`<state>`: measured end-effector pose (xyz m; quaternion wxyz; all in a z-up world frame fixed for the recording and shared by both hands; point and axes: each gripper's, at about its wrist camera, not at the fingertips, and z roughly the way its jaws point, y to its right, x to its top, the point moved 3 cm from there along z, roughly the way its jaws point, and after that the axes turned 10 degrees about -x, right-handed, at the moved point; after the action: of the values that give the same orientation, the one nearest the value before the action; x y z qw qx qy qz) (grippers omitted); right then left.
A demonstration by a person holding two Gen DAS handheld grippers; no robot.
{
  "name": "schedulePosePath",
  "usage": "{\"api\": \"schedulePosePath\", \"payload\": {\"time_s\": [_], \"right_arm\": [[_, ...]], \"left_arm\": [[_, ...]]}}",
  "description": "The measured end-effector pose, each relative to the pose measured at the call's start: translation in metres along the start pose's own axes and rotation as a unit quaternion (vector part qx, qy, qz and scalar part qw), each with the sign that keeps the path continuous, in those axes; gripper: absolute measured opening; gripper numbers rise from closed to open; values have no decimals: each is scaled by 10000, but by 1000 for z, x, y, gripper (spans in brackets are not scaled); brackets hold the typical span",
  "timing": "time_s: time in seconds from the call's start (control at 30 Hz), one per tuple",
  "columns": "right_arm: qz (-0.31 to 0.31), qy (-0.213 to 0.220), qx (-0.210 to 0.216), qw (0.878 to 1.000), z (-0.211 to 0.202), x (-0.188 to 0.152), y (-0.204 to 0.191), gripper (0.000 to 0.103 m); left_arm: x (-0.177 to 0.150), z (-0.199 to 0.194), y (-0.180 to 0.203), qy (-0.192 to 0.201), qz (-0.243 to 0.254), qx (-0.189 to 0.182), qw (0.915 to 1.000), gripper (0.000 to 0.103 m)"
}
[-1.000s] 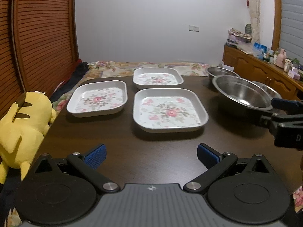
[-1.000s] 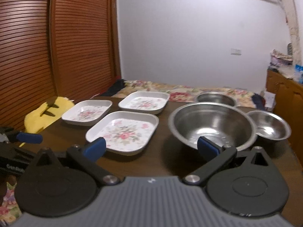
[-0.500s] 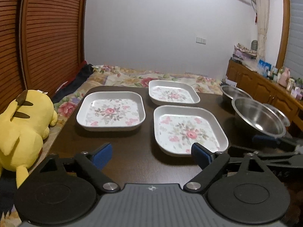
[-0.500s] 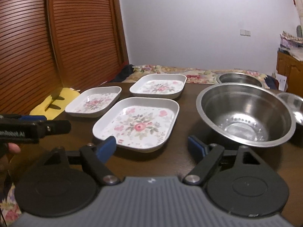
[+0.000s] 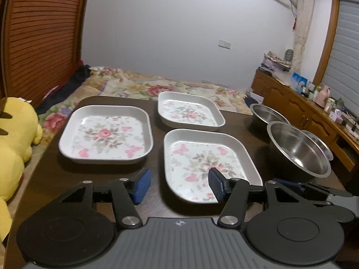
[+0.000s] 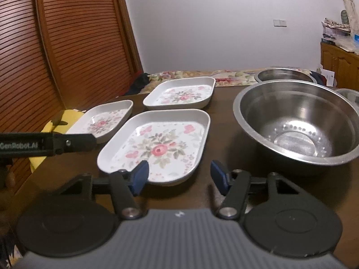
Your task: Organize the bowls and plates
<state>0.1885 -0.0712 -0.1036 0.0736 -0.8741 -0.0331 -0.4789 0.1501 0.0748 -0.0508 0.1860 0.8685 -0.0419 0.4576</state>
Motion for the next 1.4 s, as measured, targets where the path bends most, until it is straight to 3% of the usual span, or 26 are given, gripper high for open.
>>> {"api": "schedulePosePath", "payload": {"time_s": [0.17,0.4,0.8,0.87,0.97,1.4], "right_arm": [[52,-65,-28,10000,8,1,2,54],[179,-176,-114,9996,18,2,5,39],[224,-137,-51,9996,22,1,7,27],[228,-144,-54,9996,22,2,8,24],[226,-146,-35,9996,21,1,9,23],[34,-182,351,9992,-3,-7,3,22]], "left_arm": [[5,18,1,-104,95,43,9999,50],[5,41,-10,-284,58,164,9994,25],[0,56,-20,-443,-68,147,9989,23],[-1,57,-20,-466,-69,116,9988,17],[-3,57,-20,-540,-57,82,9985,16],[-15,16,-15,-354,21,44,9994,16]]}}
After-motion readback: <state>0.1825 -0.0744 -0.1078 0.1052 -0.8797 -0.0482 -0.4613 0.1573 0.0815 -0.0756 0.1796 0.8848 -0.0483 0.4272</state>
